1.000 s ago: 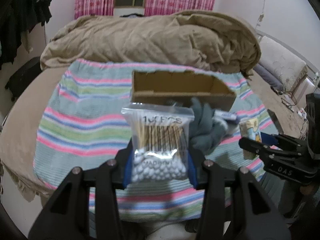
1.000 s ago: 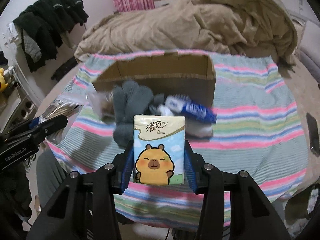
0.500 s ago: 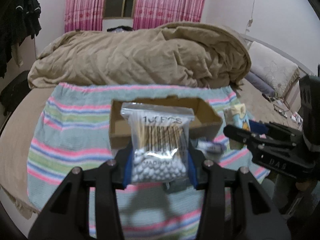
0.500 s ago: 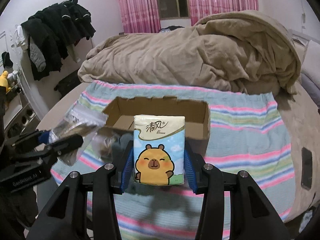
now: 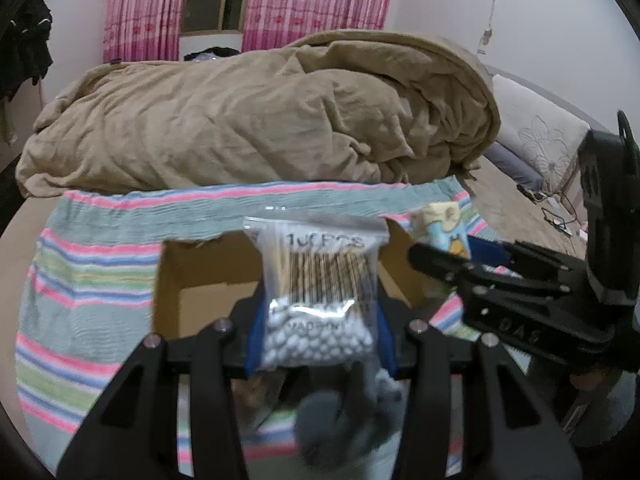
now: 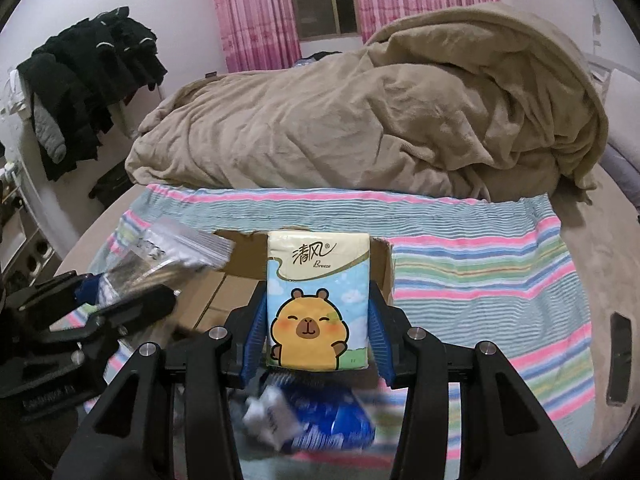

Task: Organize objects
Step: 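Carry both items into the cardboard box and open both tools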

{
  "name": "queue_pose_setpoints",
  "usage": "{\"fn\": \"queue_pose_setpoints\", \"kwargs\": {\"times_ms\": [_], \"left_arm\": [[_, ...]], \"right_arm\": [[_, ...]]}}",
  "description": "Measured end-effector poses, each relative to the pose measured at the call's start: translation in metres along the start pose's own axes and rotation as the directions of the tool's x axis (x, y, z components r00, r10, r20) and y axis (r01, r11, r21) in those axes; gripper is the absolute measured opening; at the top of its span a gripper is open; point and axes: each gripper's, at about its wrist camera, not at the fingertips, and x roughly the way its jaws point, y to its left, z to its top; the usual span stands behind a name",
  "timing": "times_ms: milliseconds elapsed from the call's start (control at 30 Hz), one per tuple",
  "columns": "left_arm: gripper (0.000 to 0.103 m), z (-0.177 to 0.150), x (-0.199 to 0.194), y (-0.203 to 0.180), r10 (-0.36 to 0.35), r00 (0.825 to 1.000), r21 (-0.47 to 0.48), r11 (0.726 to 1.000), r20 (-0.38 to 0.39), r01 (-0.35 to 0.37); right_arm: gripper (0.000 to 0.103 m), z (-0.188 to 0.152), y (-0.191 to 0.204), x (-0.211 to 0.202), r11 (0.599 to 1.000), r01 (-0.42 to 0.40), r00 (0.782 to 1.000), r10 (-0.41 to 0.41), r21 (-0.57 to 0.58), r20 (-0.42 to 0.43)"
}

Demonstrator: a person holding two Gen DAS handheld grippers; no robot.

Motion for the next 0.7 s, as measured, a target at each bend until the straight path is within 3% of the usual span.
{"fn": "queue_pose_setpoints", "kwargs": {"times_ms": [300,500,567,633,700], "left_arm": [[0.046,0.005,0.058,0.005,-0.054,0.996,-0.046,0.998,-0.064,0.051],[0.053,-0.001,0.07,0.014,-0.026,0.994,-0.065,0.998,-0.104,0.019],[0.064,-0.001,0.064,0.017,-0.033,0.996,-0.08,0.996,-0.085,0.026],[0.075,0.001,0.057,0.019,-0.025,0.997,-0.09,0.996,-0.066,0.019],[0.082,0.002,0.048,0.021,-0.006,0.999,-0.097,0.995,-0.051,0.001]], "right_arm": [[0.048,0.006,-0.016,0.039,1.0,-0.009,0.999,0.01,0.028,-0.047],[0.048,0.0,-0.021,0.053,1.0,-0.01,0.997,0.012,0.028,-0.078],[0.054,0.0,-0.022,0.052,1.0,-0.01,0.997,0.012,0.029,-0.074],[0.072,0.002,-0.023,0.048,0.999,-0.009,0.999,0.011,0.033,-0.05],[0.08,0.005,-0.026,0.041,0.999,-0.013,1.0,0.014,0.044,-0.024]]}}
